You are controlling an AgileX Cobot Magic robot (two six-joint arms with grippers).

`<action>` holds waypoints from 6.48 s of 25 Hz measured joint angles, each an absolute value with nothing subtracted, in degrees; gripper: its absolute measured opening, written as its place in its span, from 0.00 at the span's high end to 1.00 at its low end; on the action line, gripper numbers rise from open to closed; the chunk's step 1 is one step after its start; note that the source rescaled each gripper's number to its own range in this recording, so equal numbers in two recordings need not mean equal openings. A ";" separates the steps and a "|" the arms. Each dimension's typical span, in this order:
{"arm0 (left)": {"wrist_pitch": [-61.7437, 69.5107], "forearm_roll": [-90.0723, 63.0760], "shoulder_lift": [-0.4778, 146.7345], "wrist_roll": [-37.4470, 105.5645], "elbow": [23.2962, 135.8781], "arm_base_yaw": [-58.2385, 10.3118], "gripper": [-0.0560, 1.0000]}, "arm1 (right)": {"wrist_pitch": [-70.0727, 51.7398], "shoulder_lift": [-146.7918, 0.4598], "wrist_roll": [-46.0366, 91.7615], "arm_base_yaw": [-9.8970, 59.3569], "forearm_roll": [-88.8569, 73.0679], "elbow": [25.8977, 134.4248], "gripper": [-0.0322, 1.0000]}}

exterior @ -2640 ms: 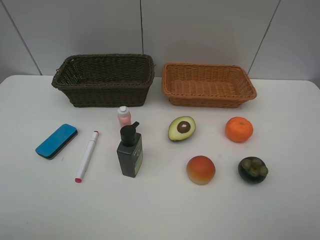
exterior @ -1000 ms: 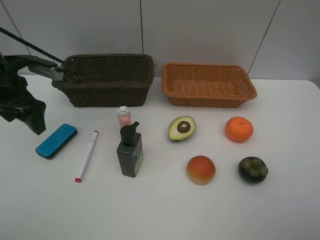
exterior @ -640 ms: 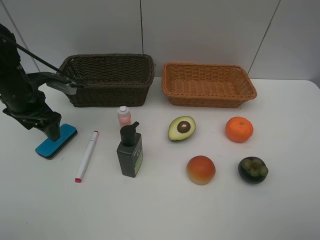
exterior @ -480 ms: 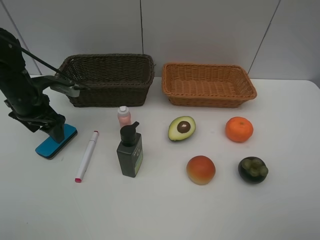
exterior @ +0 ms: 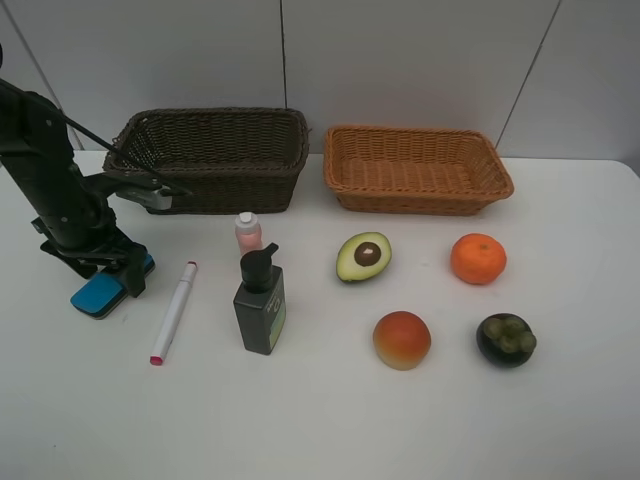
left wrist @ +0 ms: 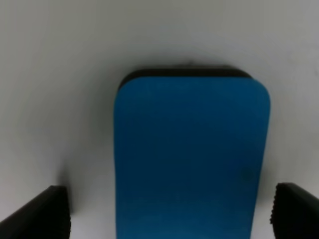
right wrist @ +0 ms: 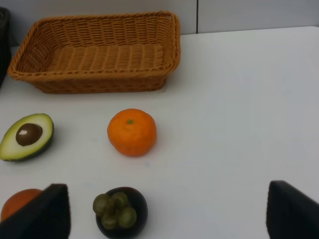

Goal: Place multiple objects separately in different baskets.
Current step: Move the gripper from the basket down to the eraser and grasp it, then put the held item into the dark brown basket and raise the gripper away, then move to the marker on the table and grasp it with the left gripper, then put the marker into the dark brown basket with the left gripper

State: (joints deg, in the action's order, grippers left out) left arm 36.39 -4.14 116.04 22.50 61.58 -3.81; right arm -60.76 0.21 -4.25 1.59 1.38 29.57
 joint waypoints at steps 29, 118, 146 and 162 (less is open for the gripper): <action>56.76 -12.44 111.67 10.95 90.76 -3.81 0.44 | -60.76 0.21 -4.25 1.59 1.38 29.57 0.01; 23.72 -3.84 110.79 -11.75 51.87 -22.45 0.00 | -60.76 0.21 -4.25 1.59 1.38 29.57 0.01; 31.61 -4.82 108.73 -13.53 54.42 -22.51 0.95 | -60.76 0.21 -4.25 1.59 1.38 29.57 0.01; 38.76 -3.72 109.35 -13.24 94.83 -8.48 0.95 | -60.76 0.21 -4.25 1.59 1.38 29.57 0.01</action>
